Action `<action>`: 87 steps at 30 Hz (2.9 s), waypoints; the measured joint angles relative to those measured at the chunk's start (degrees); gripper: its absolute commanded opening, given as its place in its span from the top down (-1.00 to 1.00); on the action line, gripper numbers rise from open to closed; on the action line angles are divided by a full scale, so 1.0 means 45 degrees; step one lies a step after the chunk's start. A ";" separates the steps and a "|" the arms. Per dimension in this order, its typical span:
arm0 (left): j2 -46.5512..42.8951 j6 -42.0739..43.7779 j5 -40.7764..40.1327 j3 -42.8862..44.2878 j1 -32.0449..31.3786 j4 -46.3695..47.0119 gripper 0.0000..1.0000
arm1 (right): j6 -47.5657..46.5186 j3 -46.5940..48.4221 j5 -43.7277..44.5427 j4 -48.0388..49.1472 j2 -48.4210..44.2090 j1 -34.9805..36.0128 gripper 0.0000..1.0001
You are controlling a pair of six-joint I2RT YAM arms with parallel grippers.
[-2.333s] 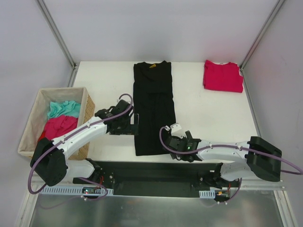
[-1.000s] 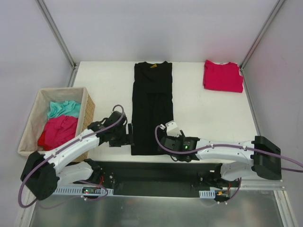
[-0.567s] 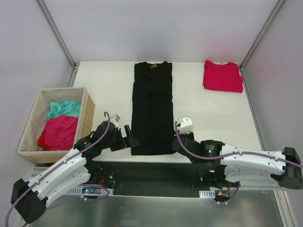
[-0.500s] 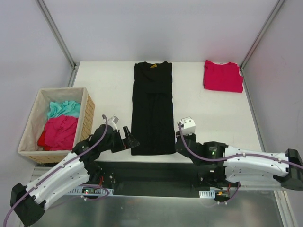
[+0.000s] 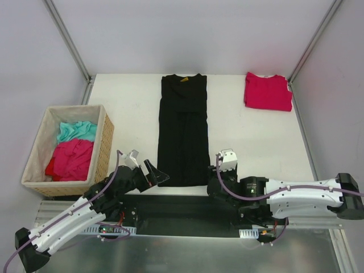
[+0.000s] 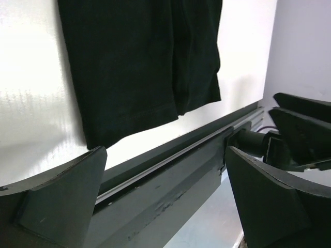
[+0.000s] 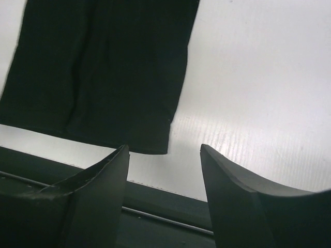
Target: Fold and stack the t-shirts
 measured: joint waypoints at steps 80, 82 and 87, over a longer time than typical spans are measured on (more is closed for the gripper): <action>0.8762 0.3929 -0.1258 0.5202 0.1685 -0.3332 -0.98 | -0.2526 -0.1647 -0.5416 0.5149 0.3915 -0.4367 0.03; 0.8762 0.3929 -0.1190 0.5202 0.1685 -0.3332 -0.98 | -0.2531 -0.1520 -0.5523 0.5173 0.4027 -0.4367 0.06; 0.8757 0.3929 -0.1069 0.5202 0.1685 -0.3313 -0.98 | -0.2521 -0.1336 -0.5688 0.5260 0.4172 -0.4367 0.30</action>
